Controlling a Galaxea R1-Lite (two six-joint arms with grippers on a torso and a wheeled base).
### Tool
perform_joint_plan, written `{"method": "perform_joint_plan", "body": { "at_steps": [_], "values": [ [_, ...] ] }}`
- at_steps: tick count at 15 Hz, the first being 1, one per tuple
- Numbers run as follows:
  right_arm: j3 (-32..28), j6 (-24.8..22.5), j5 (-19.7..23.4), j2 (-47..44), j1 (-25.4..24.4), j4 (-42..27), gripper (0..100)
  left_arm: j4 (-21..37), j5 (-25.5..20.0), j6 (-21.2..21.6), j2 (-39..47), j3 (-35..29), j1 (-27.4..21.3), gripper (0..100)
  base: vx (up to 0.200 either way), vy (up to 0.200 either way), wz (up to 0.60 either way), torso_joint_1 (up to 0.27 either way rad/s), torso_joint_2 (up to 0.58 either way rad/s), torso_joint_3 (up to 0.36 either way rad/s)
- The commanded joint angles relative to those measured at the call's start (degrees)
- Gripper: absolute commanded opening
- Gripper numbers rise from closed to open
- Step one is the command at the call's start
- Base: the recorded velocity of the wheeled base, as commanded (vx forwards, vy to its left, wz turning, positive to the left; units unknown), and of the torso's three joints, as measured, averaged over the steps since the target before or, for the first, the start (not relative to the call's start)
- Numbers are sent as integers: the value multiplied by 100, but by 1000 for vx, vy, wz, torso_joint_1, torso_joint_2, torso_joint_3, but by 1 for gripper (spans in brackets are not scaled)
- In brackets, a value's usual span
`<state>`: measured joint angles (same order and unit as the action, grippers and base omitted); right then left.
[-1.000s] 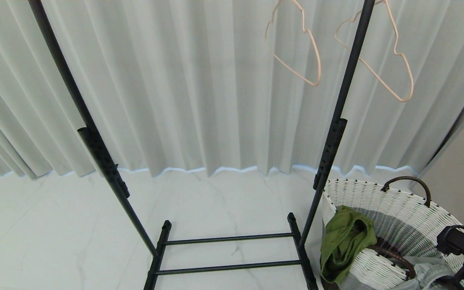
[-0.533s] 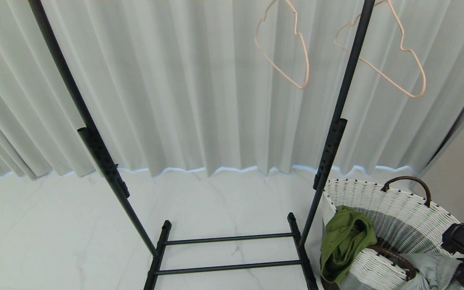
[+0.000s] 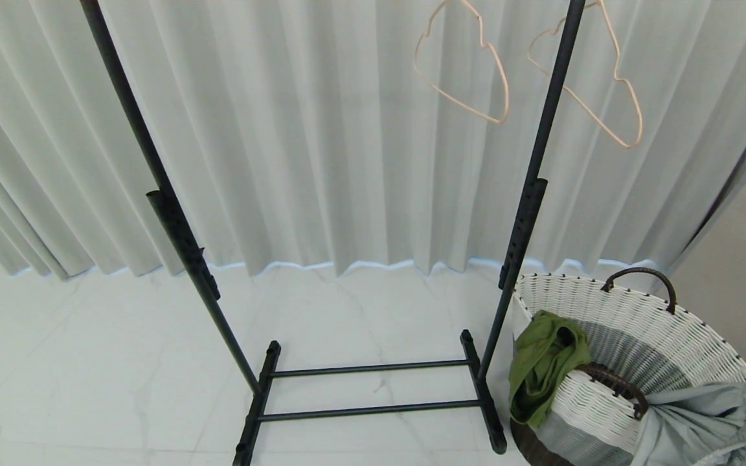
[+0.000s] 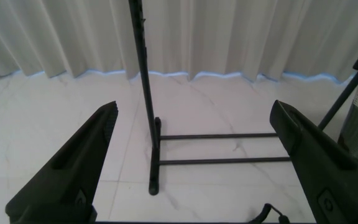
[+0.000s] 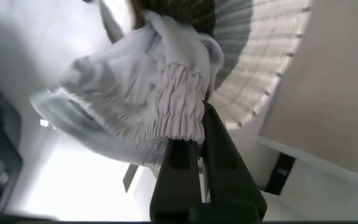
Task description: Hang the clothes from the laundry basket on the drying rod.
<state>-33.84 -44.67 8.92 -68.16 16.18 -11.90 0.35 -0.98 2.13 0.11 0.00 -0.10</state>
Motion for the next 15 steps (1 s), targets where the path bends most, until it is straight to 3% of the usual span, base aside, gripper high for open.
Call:
{"method": "perform_joint_plan", "body": {
  "at_steps": [1, 4, 9, 15],
  "values": [
    [-501, 63, -5, 1120, -194, -533, 0, 0, 1, -2, -2, 0, 1, 100, -200, 0, 0, -2, -2, 2],
    [-509, 63, -5, 1507, -220, -682, 0, 0, 1, -2, -2, 0, 1, 100, -200, 0, 0, -1, 7, 1],
    [-1098, 160, 13, 1692, -264, -1043, 0, 0, 1, 6, -2, 0, 1, 100, 0, 0, 0, 0, 0, 0],
    [-1626, 810, 13, 1683, -783, -1412, 0, 0, -8, 340, -2, 0, 1, 100, 0, 0, 0, 0, 0, 0]
  ]
}}
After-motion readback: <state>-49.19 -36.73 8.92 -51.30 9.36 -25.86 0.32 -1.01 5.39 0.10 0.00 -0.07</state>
